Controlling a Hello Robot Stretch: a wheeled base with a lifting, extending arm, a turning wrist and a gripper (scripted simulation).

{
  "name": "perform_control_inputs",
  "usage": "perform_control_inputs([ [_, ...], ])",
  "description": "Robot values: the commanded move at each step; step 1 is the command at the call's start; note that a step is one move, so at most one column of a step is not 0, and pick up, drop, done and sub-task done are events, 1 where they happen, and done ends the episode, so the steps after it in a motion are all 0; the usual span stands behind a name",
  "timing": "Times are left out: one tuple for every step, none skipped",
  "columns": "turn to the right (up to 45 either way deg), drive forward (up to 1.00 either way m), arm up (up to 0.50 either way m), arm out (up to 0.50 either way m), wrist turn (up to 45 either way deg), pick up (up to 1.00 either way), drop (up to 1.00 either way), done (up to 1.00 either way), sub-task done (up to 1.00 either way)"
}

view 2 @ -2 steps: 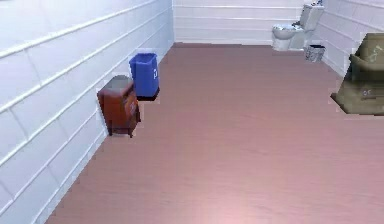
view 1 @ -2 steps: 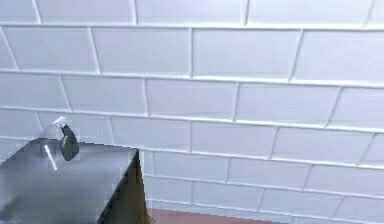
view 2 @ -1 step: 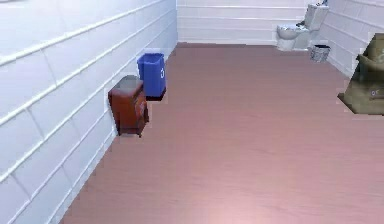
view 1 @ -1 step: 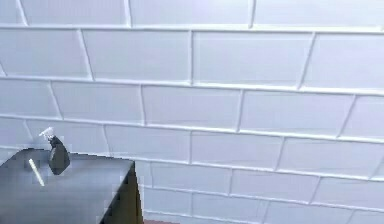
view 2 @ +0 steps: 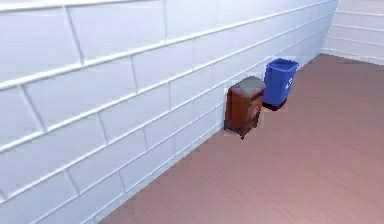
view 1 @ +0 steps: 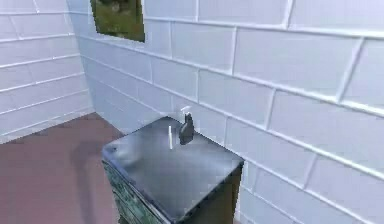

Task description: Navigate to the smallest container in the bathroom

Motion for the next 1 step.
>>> perform_control_inputs([
  [0.0, 0.0, 0.0, 0.0, 0.0, 0.0, 0.0, 1.0, 0.0],
])
